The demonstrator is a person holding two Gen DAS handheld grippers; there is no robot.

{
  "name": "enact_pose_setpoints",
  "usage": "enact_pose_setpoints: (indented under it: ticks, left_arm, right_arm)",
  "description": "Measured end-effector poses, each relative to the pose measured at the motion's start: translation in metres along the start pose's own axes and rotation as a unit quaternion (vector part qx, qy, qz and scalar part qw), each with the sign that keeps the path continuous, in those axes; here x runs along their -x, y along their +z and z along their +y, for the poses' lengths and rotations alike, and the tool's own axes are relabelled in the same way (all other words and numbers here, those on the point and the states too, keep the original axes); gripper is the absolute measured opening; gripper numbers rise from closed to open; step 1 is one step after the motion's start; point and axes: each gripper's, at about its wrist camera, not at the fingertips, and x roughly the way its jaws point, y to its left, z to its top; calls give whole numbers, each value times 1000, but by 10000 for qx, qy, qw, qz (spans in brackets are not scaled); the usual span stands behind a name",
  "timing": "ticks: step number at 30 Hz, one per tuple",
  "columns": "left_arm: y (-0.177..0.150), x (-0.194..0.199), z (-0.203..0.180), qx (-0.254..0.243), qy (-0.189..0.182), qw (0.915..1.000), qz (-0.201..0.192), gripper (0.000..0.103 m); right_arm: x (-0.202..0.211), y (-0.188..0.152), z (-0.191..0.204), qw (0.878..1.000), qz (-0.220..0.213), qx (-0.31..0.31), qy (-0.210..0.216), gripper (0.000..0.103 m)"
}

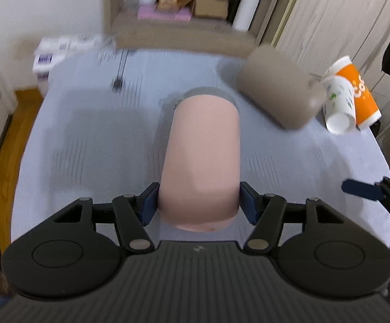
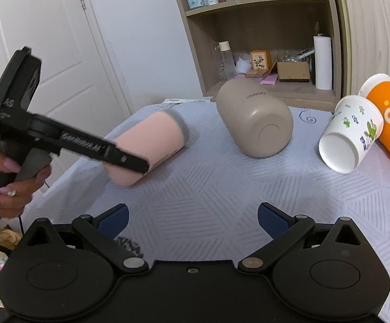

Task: Flip cup upright
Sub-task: 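Lift the pink cup with the left gripper and rotate it upright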

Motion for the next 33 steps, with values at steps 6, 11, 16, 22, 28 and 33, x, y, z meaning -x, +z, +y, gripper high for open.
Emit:
enact_pose_setpoints:
  ticks: [6, 11, 16, 22, 28, 33]
  left_arm:
    - [-24, 12, -21, 54, -221, 9996, 142, 61]
    - [-36, 11, -34, 296, -533, 9980, 191, 61]
    - [-41, 9, -44, 472, -917, 9943, 262, 61]
    - [-42, 4, -50, 403, -1027, 9930, 431, 64]
    - [-39, 19, -57, -97, -1014, 9944, 291, 70]
    - [-23, 26, -40, -48, -1130, 9934, 172, 72]
  right_arm:
    - [5, -7, 2, 9999, 48, 106, 61, 103]
    - [7, -10, 2, 9998, 134, 66, 141, 103]
    - [9, -12, 1, 9995, 206, 16, 249, 103]
    - [10, -17, 6, 9987, 257, 310, 298, 103]
    - [4, -10, -2, 9969, 326, -93, 709, 103]
    - [-9, 2, -6, 9909, 506, -536, 1123, 103]
